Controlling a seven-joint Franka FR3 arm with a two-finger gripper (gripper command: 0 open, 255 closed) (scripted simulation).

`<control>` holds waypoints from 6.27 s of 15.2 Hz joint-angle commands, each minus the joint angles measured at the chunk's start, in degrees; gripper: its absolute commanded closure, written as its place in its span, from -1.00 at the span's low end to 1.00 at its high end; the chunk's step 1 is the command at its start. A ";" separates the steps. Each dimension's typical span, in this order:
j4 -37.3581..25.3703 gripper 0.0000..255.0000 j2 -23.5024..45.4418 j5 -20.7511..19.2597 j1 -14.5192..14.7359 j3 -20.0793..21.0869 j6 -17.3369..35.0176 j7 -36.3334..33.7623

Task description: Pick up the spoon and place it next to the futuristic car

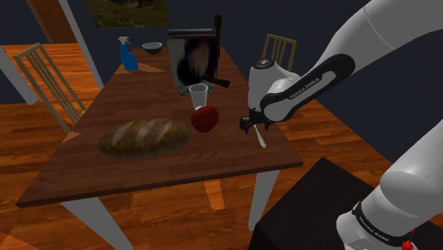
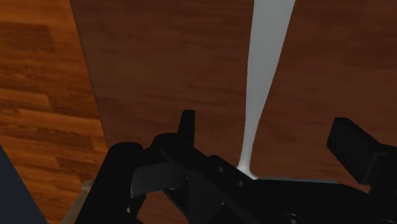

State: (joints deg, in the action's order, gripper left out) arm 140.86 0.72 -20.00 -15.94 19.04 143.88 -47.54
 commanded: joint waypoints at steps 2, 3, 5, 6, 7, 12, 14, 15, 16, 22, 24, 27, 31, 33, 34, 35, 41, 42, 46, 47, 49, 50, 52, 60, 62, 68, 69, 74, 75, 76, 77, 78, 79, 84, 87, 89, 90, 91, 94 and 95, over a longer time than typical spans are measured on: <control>0.12 1.00 -0.14 0.34 -0.05 -0.04 -1.53 0.46; 0.01 1.00 -0.01 0.27 -0.07 -0.06 -1.51 0.45; 0.08 1.00 0.11 0.11 -0.06 -0.06 -1.34 0.27; 0.09 1.00 0.11 0.11 -0.05 -0.04 -1.36 0.24; 0.14 1.00 0.08 0.11 -0.06 -0.06 -1.33 0.26; -0.19 1.00 -1.63 1.81 0.04 0.10 -3.08 1.72; -0.53 1.00 -2.93 3.03 0.14 0.13 -4.51 2.81; -0.72 1.00 -3.57 3.60 0.20 0.13 -5.23 3.33; -0.93 1.00 -4.19 4.15 0.26 0.13 -5.96 3.83; -2.49 1.00 -7.60 6.92 0.67 -0.05 -10.44 6.48; -3.12 1.00 -8.62 7.67 0.80 -0.15 -11.96 7.24; -4.17 1.00 -10.04 8.66 0.99 -0.32 -14.25 8.29; -5.75 1.00 -11.73 9.75 1.20 -0.56 -17.32 9.52; -6.58 1.00 -12.46 10.20 1.29 -0.67 -18.79 10.06; -8.66 1.00 -10.39 9.41 0.78 -0.85 -18.85 10.21; -10.80 1.00 -8.32 8.65 0.31 -1.03 -18.98 10.36; -24.94 1.00 4.04 4.65 -1.34 -2.24 -21.15 11.49; -27.54 1.00 6.12 4.10 -1.45 -2.46 -21.73 11.74; -38.83 1.00 14.61 2.20 -1.51 -3.38 -24.66 13.03; -41.91 1.00 16.81 1.81 -1.43 -3.62 -25.56 13.43; -48.50 1.00 21.35 1.11 -1.14 -4.12 -27.59 14.34; -52.05 1.00 23.72 0.80 -0.95 -4.37 -28.73 14.85; -59.79 1.00 28.76 0.26 -0.43 -4.88 -31.33 16.01; -97.82 1.00 51.78 -0.82 3.51 -7.16 -45.23 21.98; -95.24 1.00 51.21 -0.90 3.16 -7.11 -43.32 21.47; -89.68 1.00 50.68 -1.22 2.47 -7.10 -38.49 20.22; -88.96 1.00 50.71 -1.28 2.39 -7.11 -37.78 20.03; -86.02 1.00 51.23 -1.62 2.09 -7.24 -34.45 19.18; -85.54 1.00 51.39 -1.69 2.05 -7.28 -33.83 19.02; -85.10 1.00 51.58 -1.77 2.01 -7.32 -33.22 18.86; -84.69 1.00 51.78 -1.84 1.98 -7.36 -32.63 18.71; -84.30 1.00 51.99 -1.92 1.95 -7.40 -32.05 18.55; -83.74 1.00 52.38 -2.05 1.92 -7.47 -31.13 18.32; -83.74 1.00 52.38 -2.05 1.91 -7.47 -31.13 18.32; -83.74 1.00 52.38 -2.05 1.92 -7.47 -31.13 18.32; -83.74 -1.00 52.38 -2.05 1.92 -7.47 -31.13 18.32; -83.75 -1.00 52.38 -2.05 1.92 -7.47 -31.14 18.32; -83.75 -1.00 52.38 -2.05 1.92 -7.47 -31.14 18.32; -84.01 -1.00 51.46 -1.89 2.07 -7.33 -32.33 18.41; -84.44 -1.00 50.64 -1.73 2.25 -7.19 -33.59 18.51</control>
State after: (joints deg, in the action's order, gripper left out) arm 56.96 51.95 -21.88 -13.71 11.75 111.38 -29.31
